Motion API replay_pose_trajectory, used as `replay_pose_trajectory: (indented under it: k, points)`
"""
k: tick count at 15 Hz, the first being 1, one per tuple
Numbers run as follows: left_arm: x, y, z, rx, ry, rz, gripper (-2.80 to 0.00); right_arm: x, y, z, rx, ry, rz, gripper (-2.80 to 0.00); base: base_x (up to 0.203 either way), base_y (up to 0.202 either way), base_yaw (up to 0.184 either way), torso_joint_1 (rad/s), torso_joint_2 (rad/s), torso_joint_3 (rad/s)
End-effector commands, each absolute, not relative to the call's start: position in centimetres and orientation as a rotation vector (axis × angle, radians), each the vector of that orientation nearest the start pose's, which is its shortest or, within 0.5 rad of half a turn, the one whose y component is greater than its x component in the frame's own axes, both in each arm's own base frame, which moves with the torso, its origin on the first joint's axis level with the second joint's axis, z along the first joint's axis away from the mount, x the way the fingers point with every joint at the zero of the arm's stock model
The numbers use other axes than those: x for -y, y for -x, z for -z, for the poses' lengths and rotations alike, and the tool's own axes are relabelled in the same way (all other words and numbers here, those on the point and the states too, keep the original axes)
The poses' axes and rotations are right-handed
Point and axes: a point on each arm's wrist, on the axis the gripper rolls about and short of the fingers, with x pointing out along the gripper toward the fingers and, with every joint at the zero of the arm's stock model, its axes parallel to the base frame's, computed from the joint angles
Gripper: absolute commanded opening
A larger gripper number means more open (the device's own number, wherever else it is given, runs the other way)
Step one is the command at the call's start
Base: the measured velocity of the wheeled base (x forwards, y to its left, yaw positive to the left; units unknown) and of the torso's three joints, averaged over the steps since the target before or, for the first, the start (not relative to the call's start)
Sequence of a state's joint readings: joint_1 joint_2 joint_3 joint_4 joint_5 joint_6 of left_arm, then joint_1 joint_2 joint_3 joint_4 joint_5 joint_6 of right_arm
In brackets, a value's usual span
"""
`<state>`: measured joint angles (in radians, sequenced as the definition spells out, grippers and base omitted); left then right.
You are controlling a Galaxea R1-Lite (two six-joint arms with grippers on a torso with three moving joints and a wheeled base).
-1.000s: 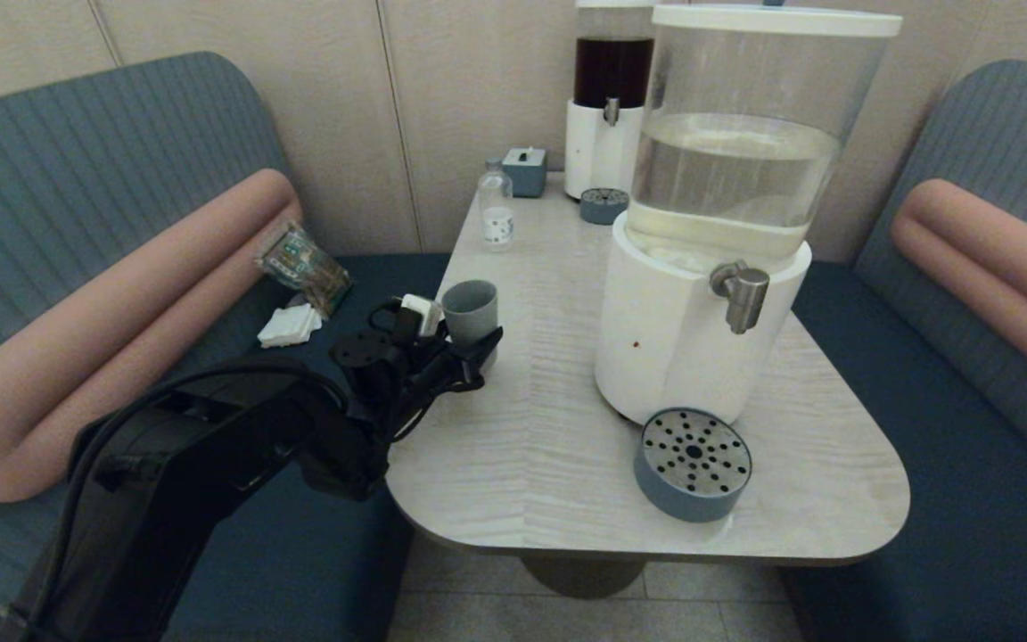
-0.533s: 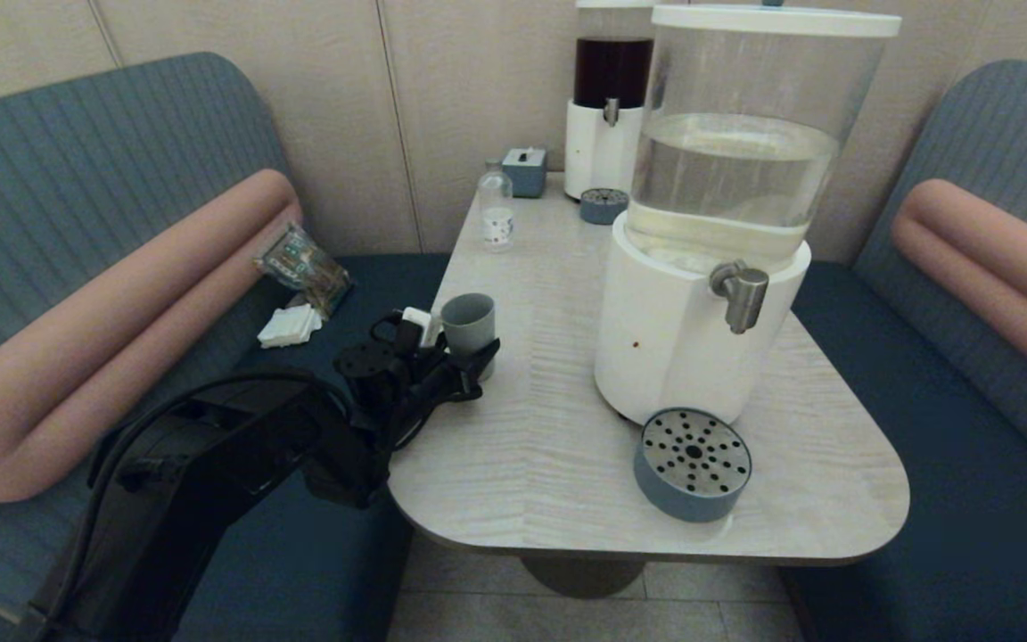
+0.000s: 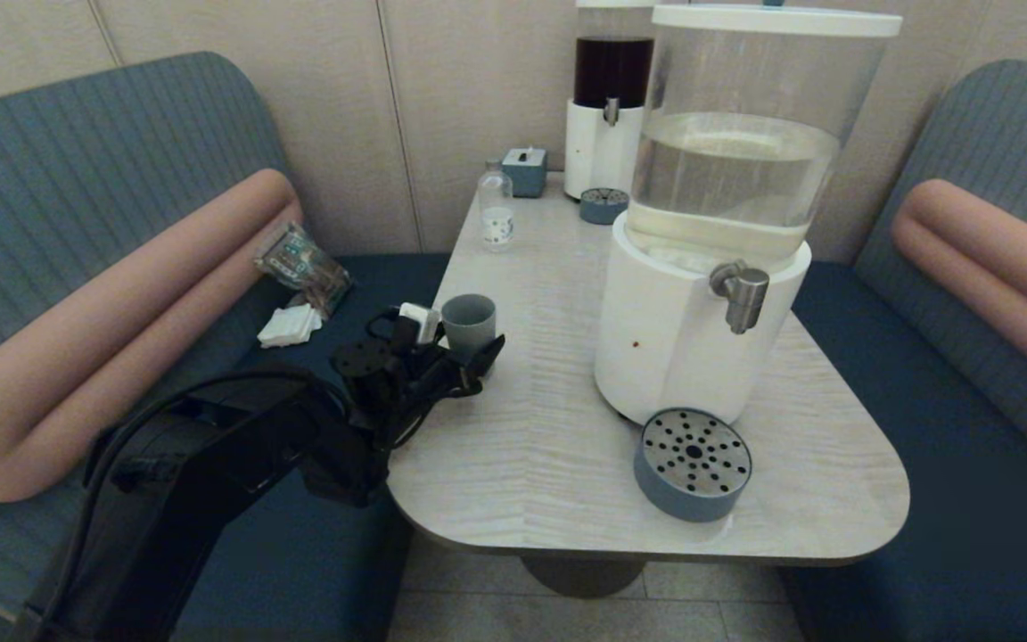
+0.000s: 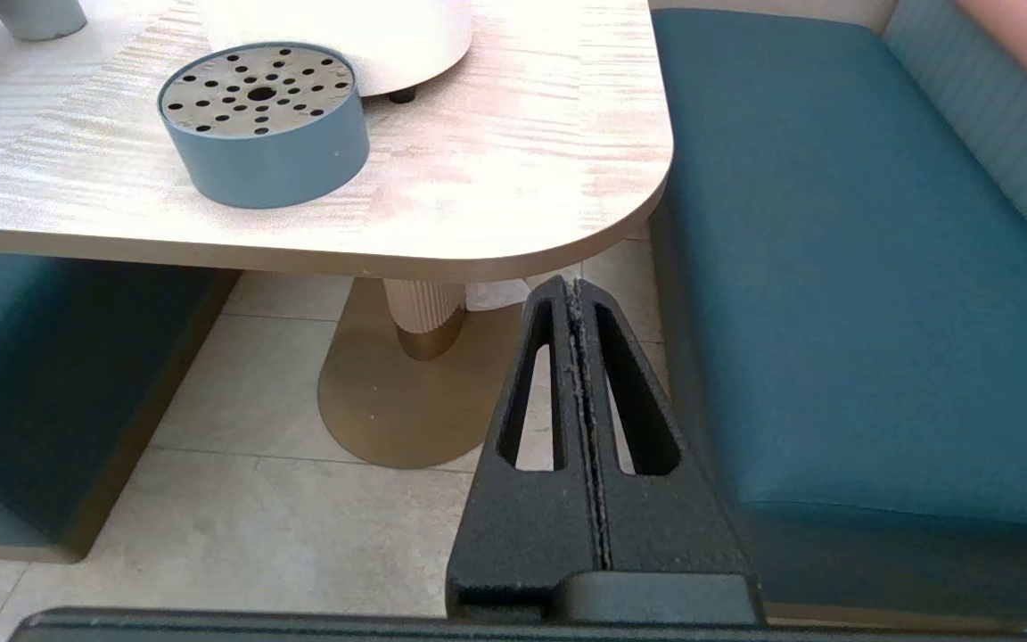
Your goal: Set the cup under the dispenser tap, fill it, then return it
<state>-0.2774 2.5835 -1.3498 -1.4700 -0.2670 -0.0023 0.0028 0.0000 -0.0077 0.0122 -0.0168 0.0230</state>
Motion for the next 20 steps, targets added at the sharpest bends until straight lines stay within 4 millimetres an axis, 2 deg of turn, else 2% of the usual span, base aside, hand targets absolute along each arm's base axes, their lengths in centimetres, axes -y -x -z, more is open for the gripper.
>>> replay_pose_trajectory:
  k: [1,4,7,12,15,16,20]
  points:
    - [13.6,-45.5,-5.5,0.252,0.007,0.539,0.00,0.0,2.3,-7.6,-0.006,-0.023,0.014,-2.80,0.000,0.000,0.000,0.000,0.00,0.000]
    - [13.0,-43.4,-6.2,0.201,0.012,0.538,0.00,0.0,2.3,-7.6,-0.006,-0.023,0.014,-2.80,0.000,0.000,0.000,0.000,0.00,0.000]
    - [12.0,-40.0,-7.1,0.129,0.032,0.534,0.00,0.0,2.3,-7.6,-0.006,-0.023,0.014,-2.80,0.000,0.000,0.000,0.000,0.00,0.000]
    - [10.1,-33.4,-10.9,0.091,0.044,0.525,0.00,0.0,2.3,-7.6,-0.006,-0.023,0.014,-2.80,0.000,0.000,0.000,0.000,0.00,0.000]
    - [8.8,-28.3,-14.6,0.144,0.048,0.532,0.00,0.0,2.3,-7.6,-0.006,-0.023,0.014,-2.80,0.000,0.000,0.000,0.000,0.00,0.000]
    - [8.3,-26.4,-16.0,0.180,0.050,0.532,-2.80,0.0,2.3,-7.6,-0.006,-0.023,0.014,-2.80,0.000,0.000,0.000,0.000,0.00,0.000]
    - [6.1,-19.0,-21.4,0.379,0.061,0.516,-2.80,0.0,2.3,-7.6,-0.006,-0.023,0.014,-2.80,0.000,0.000,0.000,0.000,0.00,0.000]
